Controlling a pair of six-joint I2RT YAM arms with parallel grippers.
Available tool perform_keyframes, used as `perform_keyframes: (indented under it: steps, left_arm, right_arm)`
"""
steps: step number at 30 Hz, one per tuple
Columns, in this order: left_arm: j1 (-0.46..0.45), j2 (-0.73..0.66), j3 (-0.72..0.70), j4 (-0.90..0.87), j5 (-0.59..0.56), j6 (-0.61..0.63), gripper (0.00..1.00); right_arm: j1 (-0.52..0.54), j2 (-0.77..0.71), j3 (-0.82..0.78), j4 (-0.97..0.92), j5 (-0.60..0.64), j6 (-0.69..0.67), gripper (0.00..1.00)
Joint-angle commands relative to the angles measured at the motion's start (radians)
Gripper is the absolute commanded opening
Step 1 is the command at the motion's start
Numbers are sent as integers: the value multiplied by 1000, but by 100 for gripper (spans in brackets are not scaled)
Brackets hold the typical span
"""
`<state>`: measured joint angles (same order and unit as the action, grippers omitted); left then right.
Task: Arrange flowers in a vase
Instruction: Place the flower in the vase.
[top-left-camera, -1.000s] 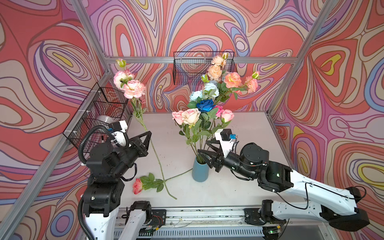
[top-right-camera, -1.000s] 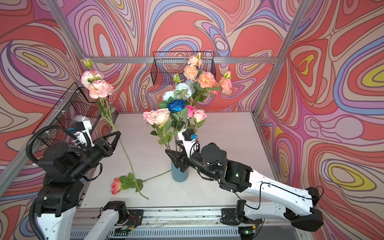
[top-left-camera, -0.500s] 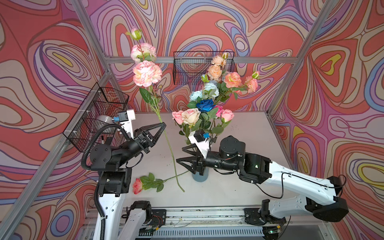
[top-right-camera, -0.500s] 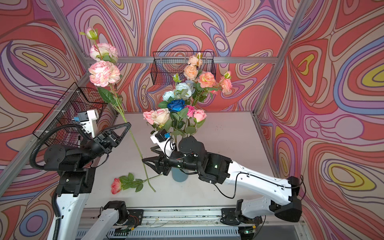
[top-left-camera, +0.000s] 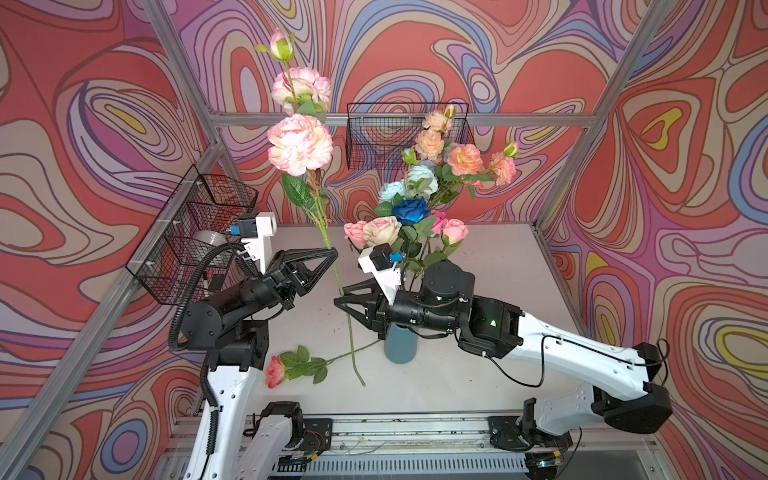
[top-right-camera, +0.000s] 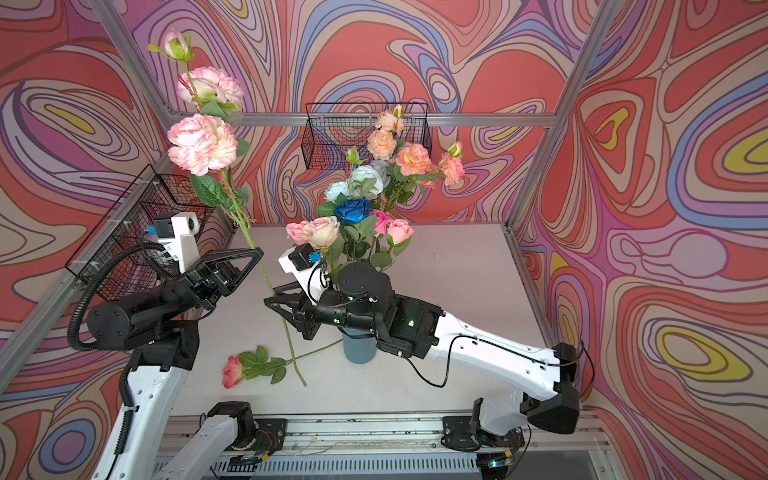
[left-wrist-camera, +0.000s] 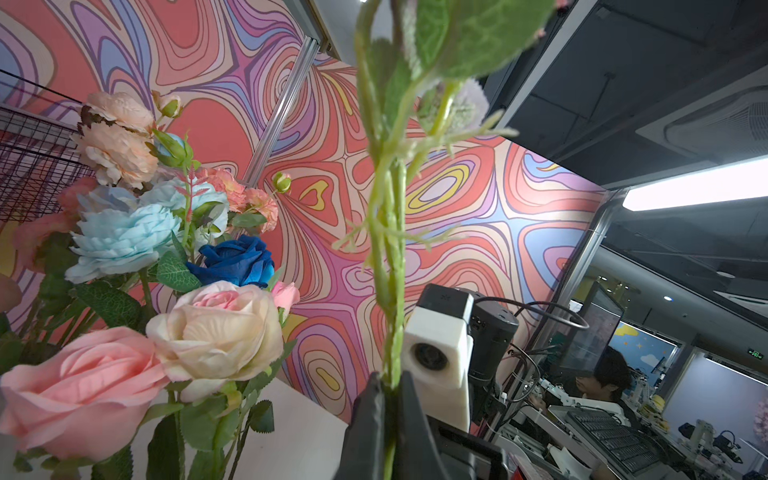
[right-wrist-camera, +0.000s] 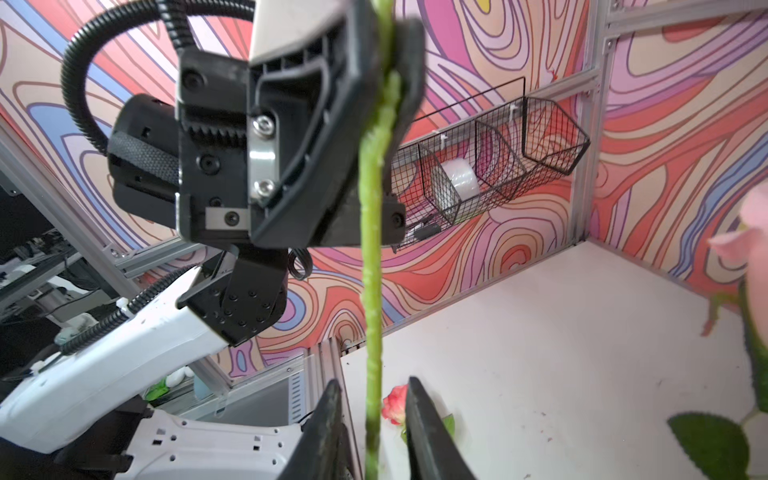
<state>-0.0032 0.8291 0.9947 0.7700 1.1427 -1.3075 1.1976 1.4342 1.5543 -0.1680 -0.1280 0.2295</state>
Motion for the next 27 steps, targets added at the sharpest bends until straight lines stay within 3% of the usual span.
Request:
perform_keyframes:
  steps: [1, 2, 4, 6, 8, 11, 15, 18, 21, 27]
  left_arm:
    - [-3, 0, -7, 114, 19, -69, 38]
    - [-3, -2, -12, 108, 6, -67, 55]
    - [-3, -8, -16, 80, -10, -53, 79]
    - [-3, -16, -16, 36, -29, -28, 92]
    - [-3, -27, -14, -25, -53, 7, 100]
    - [-3, -60, -14, -193, -130, 96, 100]
    - [-3, -139, -13, -583, -339, 351, 100]
    - [-2, -165, -18, -782, -477, 460, 100]
    - [-3, -166, -59, -855, -541, 478, 100]
    - [-3, -164, -161, -812, -539, 438, 100]
  right_arm:
    - [3, 1, 23, 31, 8, -12, 0]
    - [5, -4, 20, 33, 12, -15, 0]
    - [5, -17, 14, 30, 22, -20, 0]
    - [4, -37, 1, 27, 40, -24, 0]
    - [5, -70, -18, 25, 62, -30, 0]
    - [5, -128, -52, 14, 108, -49, 0]
    - [5, -215, -114, 3, 222, -91, 0]
    - [5, -273, -157, 12, 318, -138, 0]
    - [5, -320, -208, 58, 396, -211, 0]
    - [5, -354, -316, 230, 500, -364, 0]
